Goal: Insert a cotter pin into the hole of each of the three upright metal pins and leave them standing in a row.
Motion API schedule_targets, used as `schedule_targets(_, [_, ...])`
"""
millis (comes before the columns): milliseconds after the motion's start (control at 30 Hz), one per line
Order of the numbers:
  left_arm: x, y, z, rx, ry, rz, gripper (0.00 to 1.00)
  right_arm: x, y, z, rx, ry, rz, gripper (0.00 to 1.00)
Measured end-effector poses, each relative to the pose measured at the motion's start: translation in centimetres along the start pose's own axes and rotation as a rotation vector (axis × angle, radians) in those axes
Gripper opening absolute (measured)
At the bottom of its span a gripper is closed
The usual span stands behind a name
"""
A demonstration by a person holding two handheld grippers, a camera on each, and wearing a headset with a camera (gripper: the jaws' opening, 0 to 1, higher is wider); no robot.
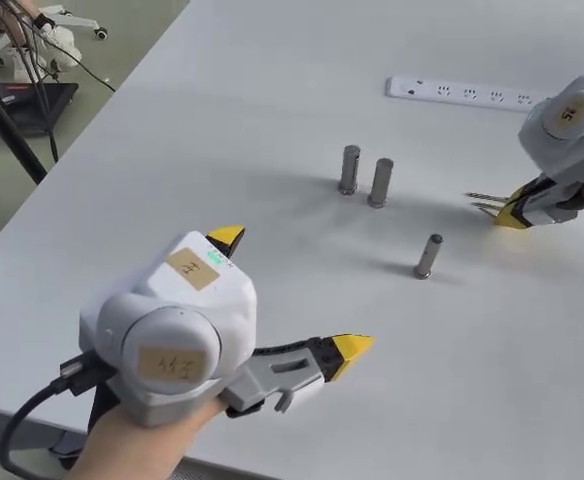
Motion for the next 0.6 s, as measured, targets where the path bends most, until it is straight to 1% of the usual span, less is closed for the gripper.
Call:
schedule_targets(100, [0.0,0.0,0.1,-0.001,0.01,0.003,0.9,-0.4,1.0,-0.6,0.026,-0.007,0.003,0.0])
schedule_targets(200, [-0.1,0.1,0.0,-0.003,0.018,0.004,0.88,-0.8,2.0,-1.1,0.052,0.015,0.012,0.0])
schedule_targets(233, [-0.1,0.1,-0.1,-0.001,0.02,0.006,0.88,-0.4,2.1,-1.6,0.071,0.021,0.015,0.0])
schedule_targets(267, [-0.1,0.1,-0.2,0.002,0.021,0.006,0.88,-0.4,2.3,-1.7,0.08,0.023,0.016,0.0])
schedule_targets(400, [-0.1,0.0,-0.6,0.002,0.029,0.021,0.83,-1.4,3.9,-2.2,0.119,0.042,0.025,0.0])
schedule_targets(500, [-0.2,-0.3,-1.1,0.014,0.043,0.036,0.79,-2.3,5.2,-2.5,0.152,0.059,0.035,0.0])
schedule_targets(567, [-0.2,-0.5,-1.6,0.024,0.054,0.048,0.75,-3.0,6.1,-2.7,0.177,0.067,0.045,0.0])
schedule_targets(600, [-0.1,-0.5,-1.7,0.027,0.058,0.052,0.74,-3.3,6.7,-2.9,0.202,0.071,0.05,0.0])
Point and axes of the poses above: the centre of the closed fingertips' face, and the gripper's own axes: y roughly backward along the fingers, x roughly to its right, z roughly out of its underside, the point moved 2 cm from there along y, roughly backward along the fingers, and after that the axes turned 11 degrees about z, right-handed, at the moved point
